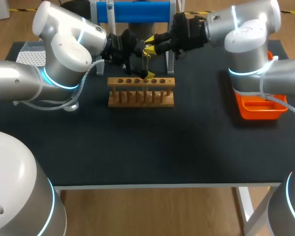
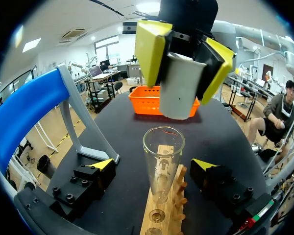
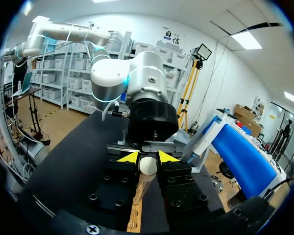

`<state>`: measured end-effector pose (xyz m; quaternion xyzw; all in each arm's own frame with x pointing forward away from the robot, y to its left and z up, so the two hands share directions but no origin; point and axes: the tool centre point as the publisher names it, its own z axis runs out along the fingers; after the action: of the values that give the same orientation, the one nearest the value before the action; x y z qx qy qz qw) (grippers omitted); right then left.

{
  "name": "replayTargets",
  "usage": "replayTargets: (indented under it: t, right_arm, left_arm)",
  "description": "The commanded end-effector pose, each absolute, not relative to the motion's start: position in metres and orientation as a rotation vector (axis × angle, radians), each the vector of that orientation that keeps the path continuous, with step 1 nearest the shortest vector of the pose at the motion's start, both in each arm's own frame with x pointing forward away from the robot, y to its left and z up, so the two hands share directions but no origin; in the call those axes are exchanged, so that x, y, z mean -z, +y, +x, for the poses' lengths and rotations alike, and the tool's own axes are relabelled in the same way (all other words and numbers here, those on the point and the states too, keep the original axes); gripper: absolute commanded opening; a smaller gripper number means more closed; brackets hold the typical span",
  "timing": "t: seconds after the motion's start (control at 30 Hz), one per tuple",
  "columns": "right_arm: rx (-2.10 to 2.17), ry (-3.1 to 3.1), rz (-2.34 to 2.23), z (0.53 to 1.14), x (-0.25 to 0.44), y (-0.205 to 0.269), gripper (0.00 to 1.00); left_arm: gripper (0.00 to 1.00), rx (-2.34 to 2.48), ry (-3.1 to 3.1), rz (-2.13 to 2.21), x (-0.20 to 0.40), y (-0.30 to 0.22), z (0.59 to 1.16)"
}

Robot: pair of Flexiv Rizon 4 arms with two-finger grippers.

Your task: Invert the test tube, pick up the pipette, mount the tip to pipette, aspirate from beaker and dispense into the tube, eject the tip, return the pipette, and cap with the stopper.

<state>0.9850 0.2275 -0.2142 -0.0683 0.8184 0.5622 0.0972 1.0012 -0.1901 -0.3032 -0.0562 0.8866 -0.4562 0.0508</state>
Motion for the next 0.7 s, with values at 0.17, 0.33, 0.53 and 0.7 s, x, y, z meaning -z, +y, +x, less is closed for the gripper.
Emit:
replayTargets:
  t: [0.17, 0.33, 0.53, 0.7]
  right_arm:
    - [-1.656, 2.444, -0.209, 0.988, 0.217, 0.232, 0.0]
    - [-1.65, 2.452, -0.206, 0.988, 0.221, 0.233, 0.0]
    - [-1.648, 2.459, -0.2, 0.988, 0.225, 0.234, 0.0]
    - [-1.642, 2.468, -0.201, 0.988, 0.228, 0.235, 0.0]
  left_arm:
    - [1.0, 1.389, 2.702, -0.17, 0.303, -0.19, 1.002]
    - [1.0, 1.389, 2.702, -0.17, 0.303, -0.19, 1.002]
    - [1.0, 1.389, 2.702, -0.17, 0.303, -0.19, 1.002]
    - [1.0, 1.389, 2.702, -0.17, 0.303, -0.19, 1.002]
